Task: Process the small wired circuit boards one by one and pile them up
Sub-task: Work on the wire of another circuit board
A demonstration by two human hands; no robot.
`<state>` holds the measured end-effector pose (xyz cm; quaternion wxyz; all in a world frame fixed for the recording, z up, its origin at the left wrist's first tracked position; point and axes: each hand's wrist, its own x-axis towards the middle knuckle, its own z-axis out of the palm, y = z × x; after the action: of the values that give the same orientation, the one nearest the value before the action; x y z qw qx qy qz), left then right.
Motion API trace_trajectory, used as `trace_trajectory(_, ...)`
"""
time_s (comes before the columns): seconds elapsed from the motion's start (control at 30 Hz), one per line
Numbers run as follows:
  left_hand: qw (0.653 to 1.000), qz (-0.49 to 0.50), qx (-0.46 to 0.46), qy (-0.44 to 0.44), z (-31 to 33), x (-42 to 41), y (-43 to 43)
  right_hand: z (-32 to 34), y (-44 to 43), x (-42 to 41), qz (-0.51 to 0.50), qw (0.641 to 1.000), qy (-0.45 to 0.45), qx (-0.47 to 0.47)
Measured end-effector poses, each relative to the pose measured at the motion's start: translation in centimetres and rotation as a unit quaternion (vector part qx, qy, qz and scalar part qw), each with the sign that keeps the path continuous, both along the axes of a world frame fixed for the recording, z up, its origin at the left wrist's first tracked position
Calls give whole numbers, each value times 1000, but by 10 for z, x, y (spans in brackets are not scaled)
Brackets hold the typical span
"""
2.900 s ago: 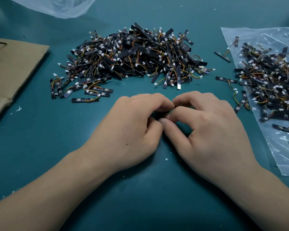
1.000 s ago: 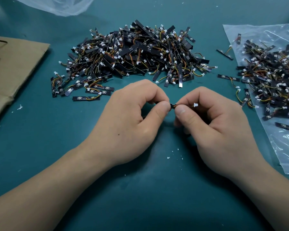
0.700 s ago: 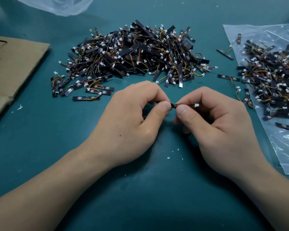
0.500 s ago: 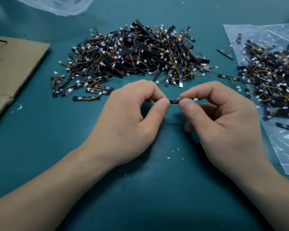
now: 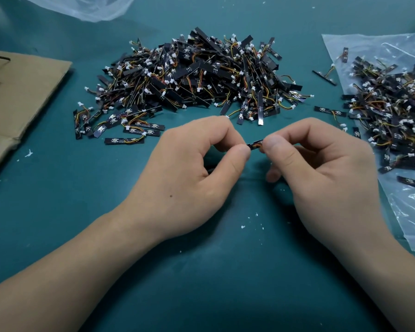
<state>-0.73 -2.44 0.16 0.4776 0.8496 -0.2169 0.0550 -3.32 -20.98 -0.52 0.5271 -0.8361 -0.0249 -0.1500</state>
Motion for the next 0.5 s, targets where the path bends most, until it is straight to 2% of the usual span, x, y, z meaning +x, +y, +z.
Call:
trace_trajectory(0.2, 999, -28, -12, 15, 0, 0, 1, -1, 2, 2, 18, 999, 12, 44)
trace_trajectory(0.33, 1000, -23, -2, 15, 0, 0, 1, 0, 1, 2, 51, 999, 18, 3)
trace_trajectory(0.5, 1000, -17, 17, 19, 1, 1, 1, -1, 0, 1, 74, 997, 27, 4)
